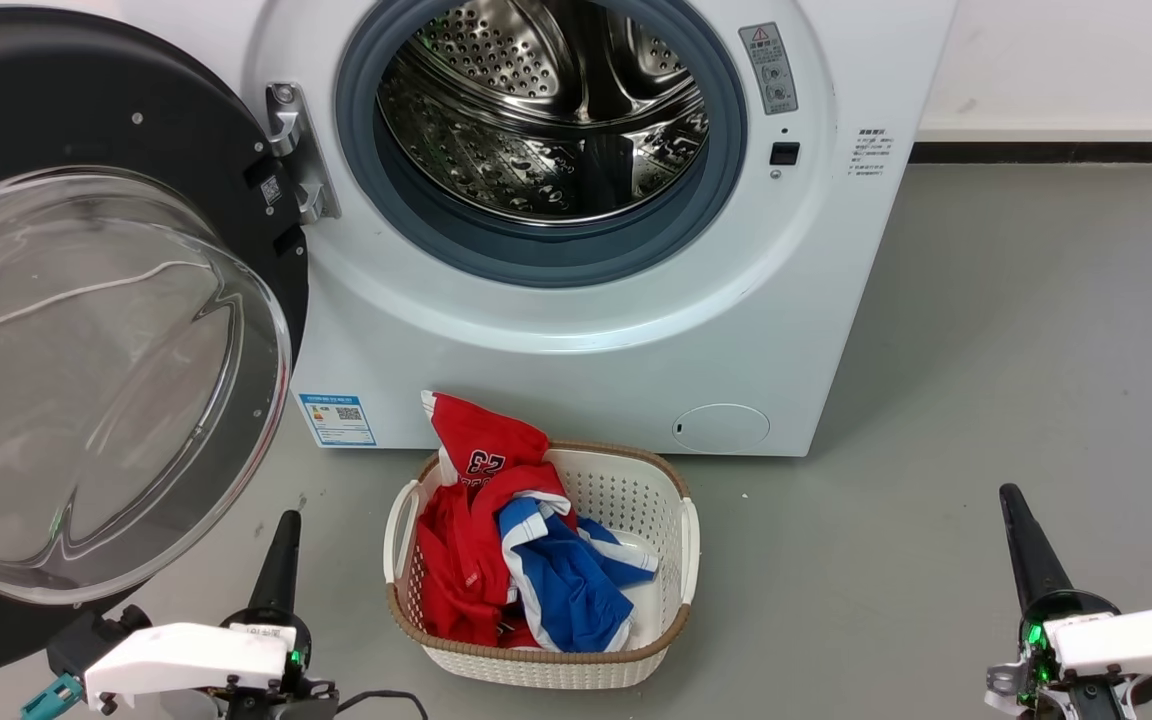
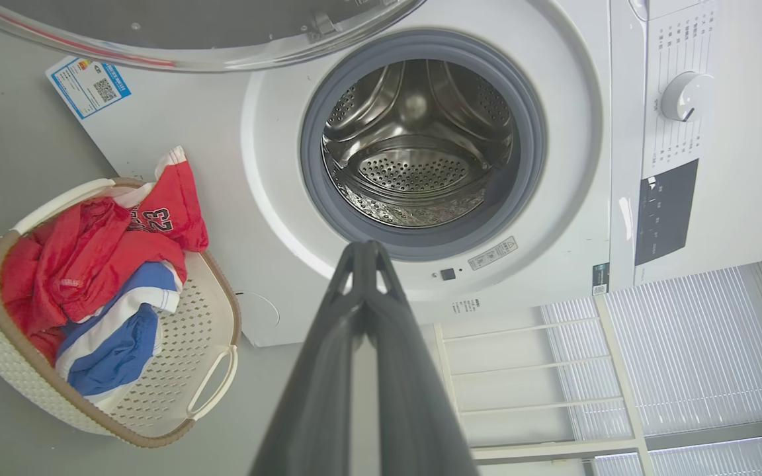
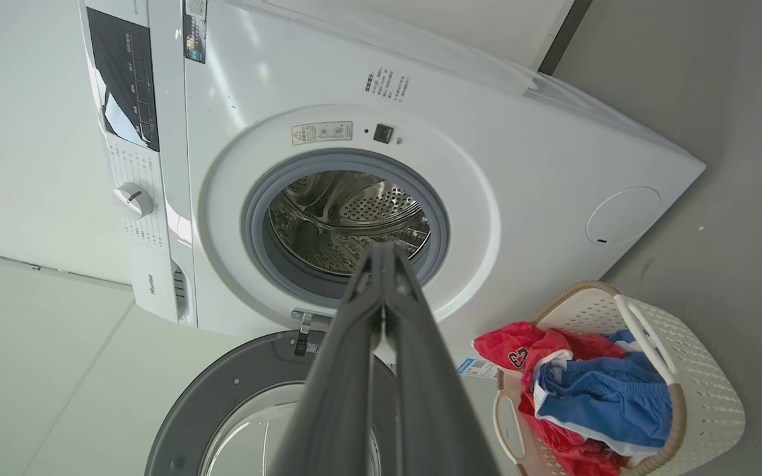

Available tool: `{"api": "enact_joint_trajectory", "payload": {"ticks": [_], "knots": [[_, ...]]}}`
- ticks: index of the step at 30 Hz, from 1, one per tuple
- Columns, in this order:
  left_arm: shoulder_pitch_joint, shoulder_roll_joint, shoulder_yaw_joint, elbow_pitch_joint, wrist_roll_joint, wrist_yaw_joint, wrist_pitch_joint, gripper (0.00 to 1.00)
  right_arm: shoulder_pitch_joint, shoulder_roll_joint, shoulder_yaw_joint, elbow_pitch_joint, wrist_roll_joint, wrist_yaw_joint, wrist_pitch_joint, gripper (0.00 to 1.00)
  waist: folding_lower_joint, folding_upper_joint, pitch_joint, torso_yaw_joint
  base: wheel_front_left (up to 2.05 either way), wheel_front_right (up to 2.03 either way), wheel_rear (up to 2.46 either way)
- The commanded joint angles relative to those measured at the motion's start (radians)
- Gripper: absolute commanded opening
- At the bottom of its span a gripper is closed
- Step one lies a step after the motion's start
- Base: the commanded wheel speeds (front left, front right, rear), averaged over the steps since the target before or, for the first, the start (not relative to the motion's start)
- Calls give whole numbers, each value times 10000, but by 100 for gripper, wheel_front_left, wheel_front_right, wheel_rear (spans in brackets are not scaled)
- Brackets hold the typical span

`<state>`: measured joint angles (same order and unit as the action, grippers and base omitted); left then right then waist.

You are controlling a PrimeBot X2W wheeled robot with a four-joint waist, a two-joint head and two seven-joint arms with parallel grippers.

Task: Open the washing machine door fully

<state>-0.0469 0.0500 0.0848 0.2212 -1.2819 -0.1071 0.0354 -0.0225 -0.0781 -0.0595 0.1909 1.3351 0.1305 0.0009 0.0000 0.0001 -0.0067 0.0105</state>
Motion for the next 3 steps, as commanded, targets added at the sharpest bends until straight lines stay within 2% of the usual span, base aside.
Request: {"api": "enact_joint_trajectory", "payload": {"ticks": [1,3], "knots": [[-215,12,47,-16,-205,-77,63,0,-246,-58,-28,-13,208,4,61,0,0,-1,2,-2,0,0,0],[-245,12,64,0,-392,-92,110,0,-285,-55,-36,25,384,4,106,0,0,-1,7,-8,0,0,0]]}}
